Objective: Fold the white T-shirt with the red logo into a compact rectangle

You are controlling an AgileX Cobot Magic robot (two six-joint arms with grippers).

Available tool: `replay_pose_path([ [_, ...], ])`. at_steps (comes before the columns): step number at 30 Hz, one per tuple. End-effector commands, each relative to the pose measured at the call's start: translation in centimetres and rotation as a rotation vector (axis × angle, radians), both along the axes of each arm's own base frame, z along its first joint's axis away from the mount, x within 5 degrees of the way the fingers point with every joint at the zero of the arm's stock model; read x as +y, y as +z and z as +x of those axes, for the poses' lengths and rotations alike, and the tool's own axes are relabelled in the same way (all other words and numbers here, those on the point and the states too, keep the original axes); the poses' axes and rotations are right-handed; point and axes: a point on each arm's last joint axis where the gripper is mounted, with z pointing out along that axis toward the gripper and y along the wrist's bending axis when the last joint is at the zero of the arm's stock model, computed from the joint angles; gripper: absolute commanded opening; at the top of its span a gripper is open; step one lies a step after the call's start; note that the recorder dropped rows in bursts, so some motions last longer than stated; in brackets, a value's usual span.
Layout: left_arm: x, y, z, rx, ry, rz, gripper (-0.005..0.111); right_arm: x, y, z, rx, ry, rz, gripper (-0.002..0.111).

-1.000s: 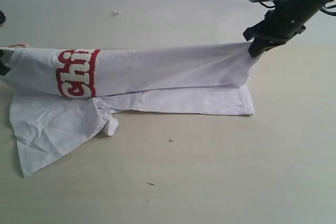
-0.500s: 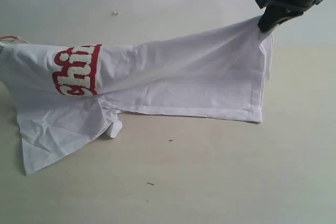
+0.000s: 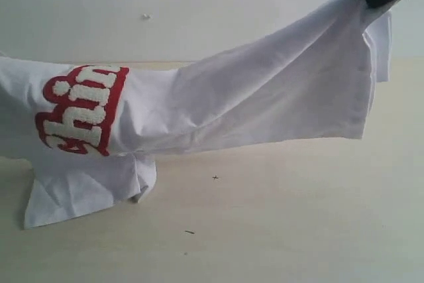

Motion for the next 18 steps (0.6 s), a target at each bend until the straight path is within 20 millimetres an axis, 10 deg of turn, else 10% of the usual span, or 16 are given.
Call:
replay_pose_path([
  [1, -1.0, 2.2, -3.2, -0.059, 0.101, -0.129, 0.0, 0.3, 2.8, -4.7, -0.086, -0.046, -0.014, 0.0],
  [7, -2.3, 1.7, -5.7, -0.05, 0.094, -0.144, 0.0, 1.7, 0.4, -6.8, -0.007, -0.022, 0.03, 0.0],
  [12, -1.4, 4.4, -6.3, -0.125, 0.264, -0.129, 0.0, 2.1, 2.3, -6.5, -0.061, -0.024, 0.083, 0.0],
  [18, -0.8, 7.4, -11.8, -0.297, 0.389, -0.1, 0.0, 3.7, 3.5, -10.2, -0.121, 0.024, 0.101, 0.0],
])
